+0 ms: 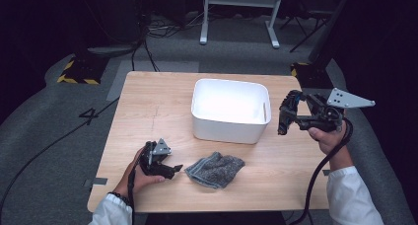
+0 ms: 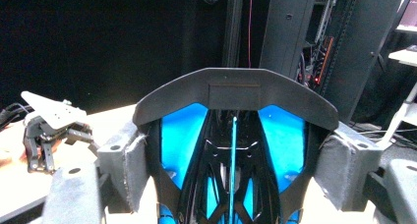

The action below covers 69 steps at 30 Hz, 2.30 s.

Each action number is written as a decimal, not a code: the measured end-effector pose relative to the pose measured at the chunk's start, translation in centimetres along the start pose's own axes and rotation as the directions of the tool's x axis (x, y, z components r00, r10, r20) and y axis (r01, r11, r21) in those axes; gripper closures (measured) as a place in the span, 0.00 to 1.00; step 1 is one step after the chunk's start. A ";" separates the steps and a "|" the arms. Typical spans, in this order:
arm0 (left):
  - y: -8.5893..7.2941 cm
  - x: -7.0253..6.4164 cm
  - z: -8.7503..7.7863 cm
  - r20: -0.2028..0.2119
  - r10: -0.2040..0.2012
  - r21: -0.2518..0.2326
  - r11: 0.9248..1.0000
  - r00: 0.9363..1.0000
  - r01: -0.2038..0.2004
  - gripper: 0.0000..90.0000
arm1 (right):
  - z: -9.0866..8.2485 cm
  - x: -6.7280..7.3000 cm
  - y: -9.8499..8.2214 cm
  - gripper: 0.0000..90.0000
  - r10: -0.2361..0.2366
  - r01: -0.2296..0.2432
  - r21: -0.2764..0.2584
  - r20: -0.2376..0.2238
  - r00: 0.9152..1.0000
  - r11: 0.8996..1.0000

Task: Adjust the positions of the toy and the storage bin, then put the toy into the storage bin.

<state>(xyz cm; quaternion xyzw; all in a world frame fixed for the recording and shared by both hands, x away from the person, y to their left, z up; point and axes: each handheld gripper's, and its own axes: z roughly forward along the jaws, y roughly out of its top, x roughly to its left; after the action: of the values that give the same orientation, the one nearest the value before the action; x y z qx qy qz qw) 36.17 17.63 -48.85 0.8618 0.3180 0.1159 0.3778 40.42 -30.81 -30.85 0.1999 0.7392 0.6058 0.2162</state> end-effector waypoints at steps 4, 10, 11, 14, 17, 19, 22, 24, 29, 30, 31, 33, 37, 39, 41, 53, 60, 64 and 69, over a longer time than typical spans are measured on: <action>2.0 0.3 -1.0 -0.013 -0.026 -0.093 0.995 1.000 0.024 0.21 | 0.3 0.0 0.2 0.28 -0.010 0.010 0.004 0.002 1.000 1.000; 4.9 0.7 -2.3 -0.046 -0.051 -0.208 0.977 0.998 0.040 0.21 | 0.4 -0.1 0.3 0.28 -0.009 0.009 0.009 0.008 1.000 1.000; 5.4 0.7 -2.5 -0.048 -0.058 -0.229 0.972 0.997 0.046 0.21 | 0.4 -0.1 0.3 0.28 -0.007 0.006 0.010 0.008 1.000 1.000; 6.6 0.8 -3.3 -0.067 -0.079 -0.284 0.957 0.995 0.057 0.21 | 0.6 -0.1 0.2 0.28 -0.016 0.015 0.022 0.012 1.000 1.000; 7.9 1.2 -4.2 -0.061 -0.119 -0.363 0.927 0.991 0.089 0.21 | 0.7 -0.1 0.2 0.28 -0.015 0.015 0.028 0.012 1.000 1.000; 8.9 1.6 -4.7 -0.063 -0.137 -0.398 0.912 0.988 0.101 0.21 | 0.7 -0.1 0.2 0.28 -0.014 0.014 0.029 0.012 1.000 0.999; 10.6 1.9 -5.0 -0.073 -0.140 -0.421 0.902 0.987 0.097 0.21 | 0.9 -0.1 0.2 0.28 -0.016 0.016 0.029 0.011 1.000 0.999; 11.8 2.1 -4.7 -0.072 -0.139 -0.427 0.899 0.988 0.096 0.21 | 1.0 -0.1 0.2 0.28 -0.015 0.015 0.027 0.008 1.000 1.000; 14.1 2.7 -3.2 -0.098 -0.132 -0.387 0.918 0.986 0.084 0.20 | 1.6 0.0 0.3 0.28 -0.021 0.021 0.037 0.003 1.000 0.999; 14.5 3.0 -2.7 -0.100 -0.135 -0.373 0.923 0.986 0.089 0.20 | 1.6 0.0 0.3 0.28 -0.021 0.021 0.037 0.003 1.000 0.999; 14.6 3.2 -2.4 -0.101 -0.139 -0.363 0.927 0.985 0.094 0.20 | 1.7 0.0 0.3 0.28 -0.020 0.020 0.037 0.002 1.000 0.999; 14.9 3.7 -1.7 -0.116 -0.150 -0.344 0.933 0.982 0.102 0.20 | 1.8 0.0 0.3 0.28 -0.019 0.019 0.040 0.000 1.000 0.999; 15.3 4.5 -0.6 -0.118 -0.185 -0.318 0.938 0.976 0.139 0.22 | 2.0 0.0 0.2 0.28 -0.020 0.020 0.047 0.000 1.000 0.999; 15.4 4.8 0.0 -0.132 -0.195 -0.305 0.941 0.972 0.147 0.26 | 2.1 0.0 0.1 0.28 -0.017 0.017 0.052 -0.003 1.000 0.999; 15.6 4.9 0.5 -0.123 -0.200 -0.294 0.943 0.972 0.157 0.28 | 2.3 0.1 0.0 0.28 -0.017 0.017 0.054 -0.009 1.000 0.998; 15.8 4.9 3.7 -0.157 -0.168 -0.158 0.977 0.973 0.143 0.51 | 2.3 -0.1 -0.2 0.28 -0.017 0.017 0.058 -0.009 1.000 0.998; 15.5 4.4 3.6 -0.172 -0.193 -0.176 0.971 0.966 0.163 0.64 | 2.2 -0.2 -0.5 0.28 -0.015 0.015 0.067 -0.006 1.000 0.998; 15.4 3.8 3.6 -0.174 -0.217 -0.170 0.967 0.961 0.187 0.66 | 2.0 -0.4 -0.4 0.28 -0.012 0.012 0.058 -0.001 1.000 0.998; 14.7 2.6 3.2 -0.178 -0.247 -0.188 0.959 0.953 0.213 0.63 | 1.9 -0.4 -0.1 0.28 -0.011 0.011 0.048 -0.002 1.000 0.999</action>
<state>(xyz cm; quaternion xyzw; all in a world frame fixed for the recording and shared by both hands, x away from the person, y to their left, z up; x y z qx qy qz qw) 46.37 9.87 -40.51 0.7682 0.4418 0.1829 0.4257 41.81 -29.52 -31.21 0.2004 0.7546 0.5870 0.2141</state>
